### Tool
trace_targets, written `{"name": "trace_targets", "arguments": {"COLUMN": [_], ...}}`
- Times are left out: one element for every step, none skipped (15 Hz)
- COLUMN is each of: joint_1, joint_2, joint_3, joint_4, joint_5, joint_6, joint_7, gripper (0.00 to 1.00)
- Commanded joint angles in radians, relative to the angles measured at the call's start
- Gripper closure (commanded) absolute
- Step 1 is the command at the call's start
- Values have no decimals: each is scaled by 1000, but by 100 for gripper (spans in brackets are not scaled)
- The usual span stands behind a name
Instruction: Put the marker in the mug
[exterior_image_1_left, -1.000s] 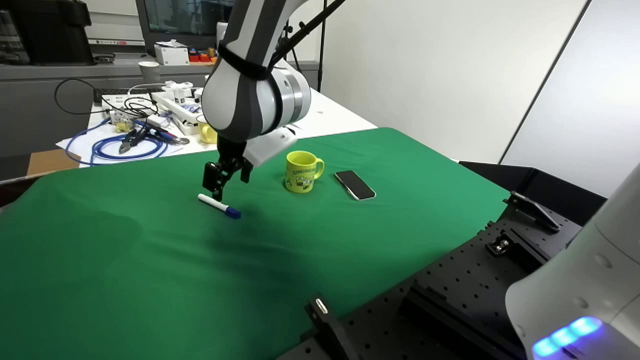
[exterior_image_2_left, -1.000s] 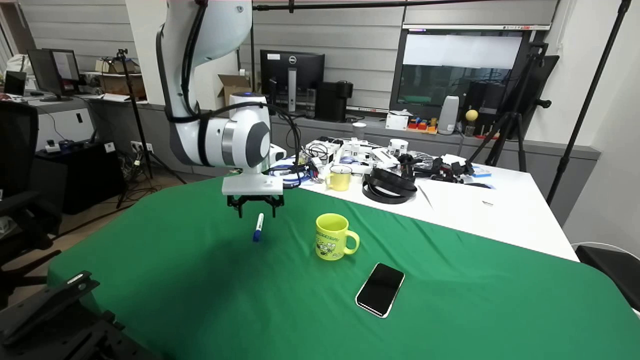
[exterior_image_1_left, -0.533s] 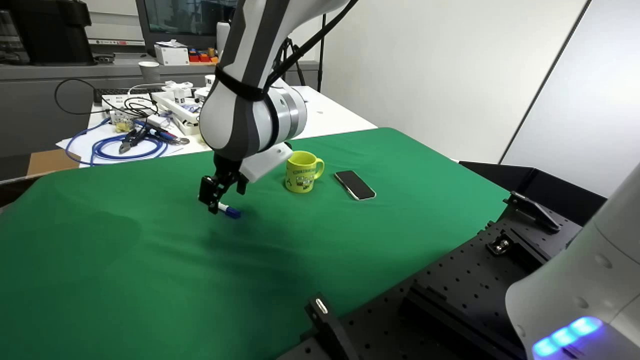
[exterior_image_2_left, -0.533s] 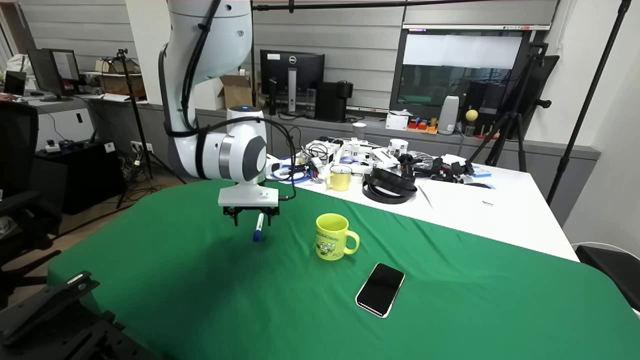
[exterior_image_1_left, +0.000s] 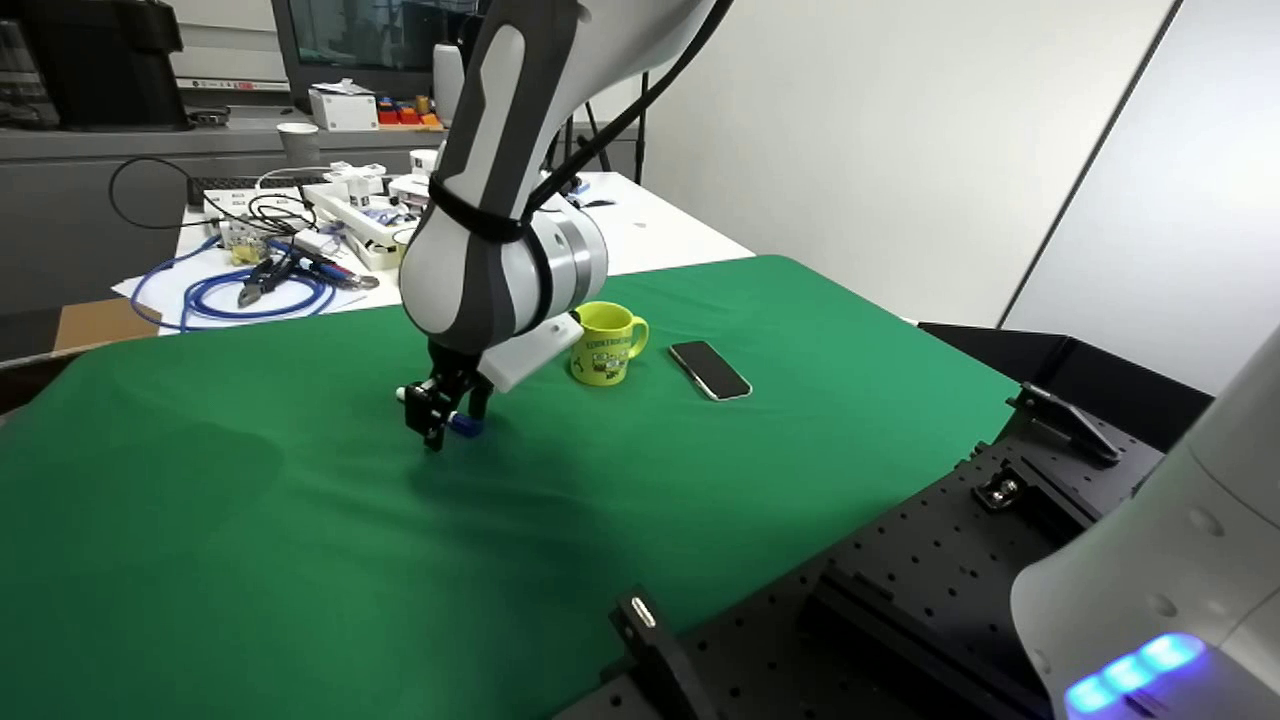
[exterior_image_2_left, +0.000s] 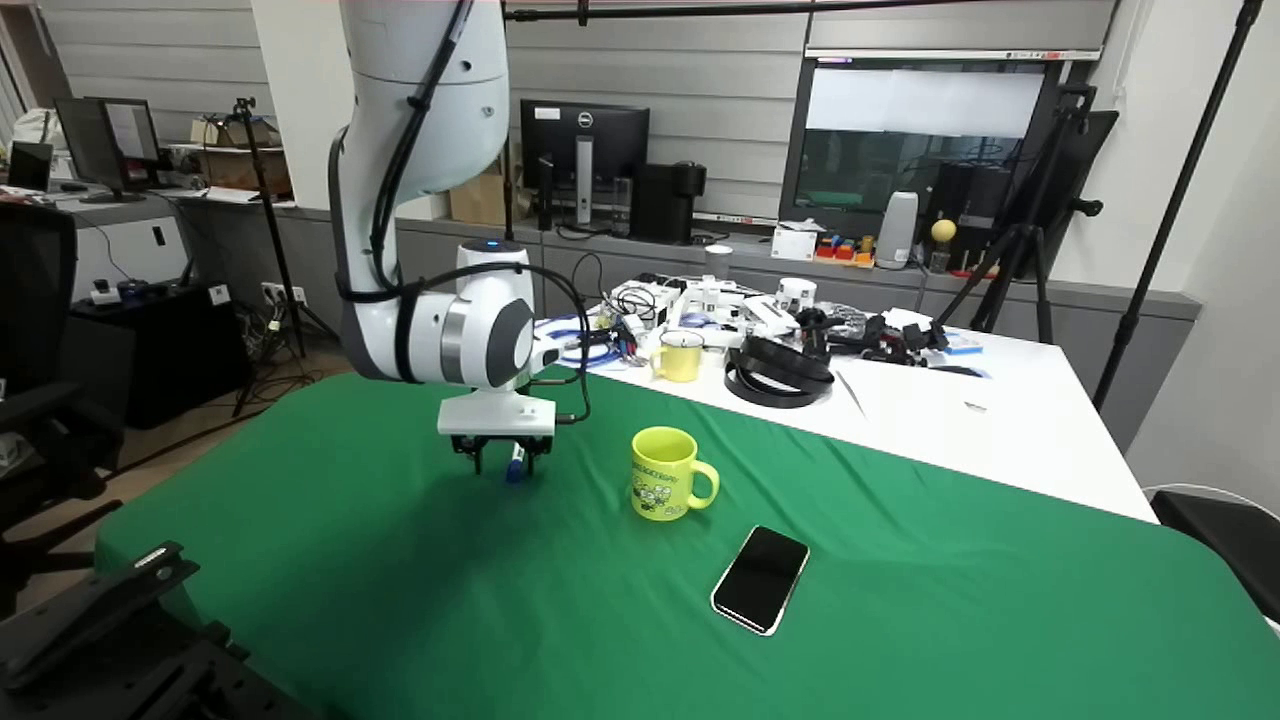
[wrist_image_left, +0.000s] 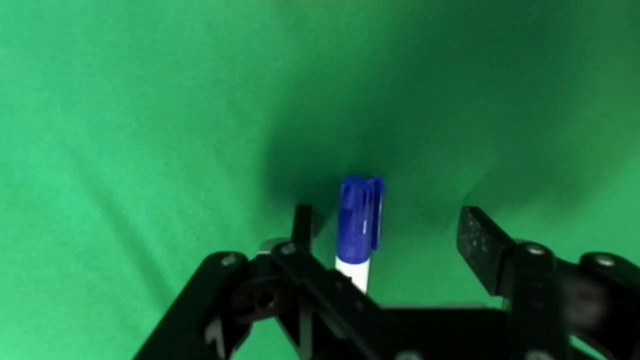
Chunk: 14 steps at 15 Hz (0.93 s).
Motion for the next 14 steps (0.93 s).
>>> {"name": "trace_targets", "arguments": {"joint_1": [9,11,13,14,15,13,20,16,14,15,14,14,16,18], "joint_2": [36,33,30,28,24,16,11,9,5,3,1,-2,-4,-6], "joint_3": [-11,-16,-19,-21,-24,-25,-33,-31,-29,-32,-34,-38,-43,-49], "joint_4": [44,47,46,46,43,41,39,35,32,30,29,26,24,22], "joint_5": [-8,-8,-8,-8,-9,-11,-10,-10,-10,-11,-11,-12,-12,-11], "joint_6": [2,2,2,4,6,-2,-5,-4,-8,-10,-11,-12,-12,-11], "joint_7": [43,46,47,49,50,49,55,55,55,56,56,55,56,60], "gripper": [55,61,66,74,80,86,90,50,50,46,41,33,27,20]}}
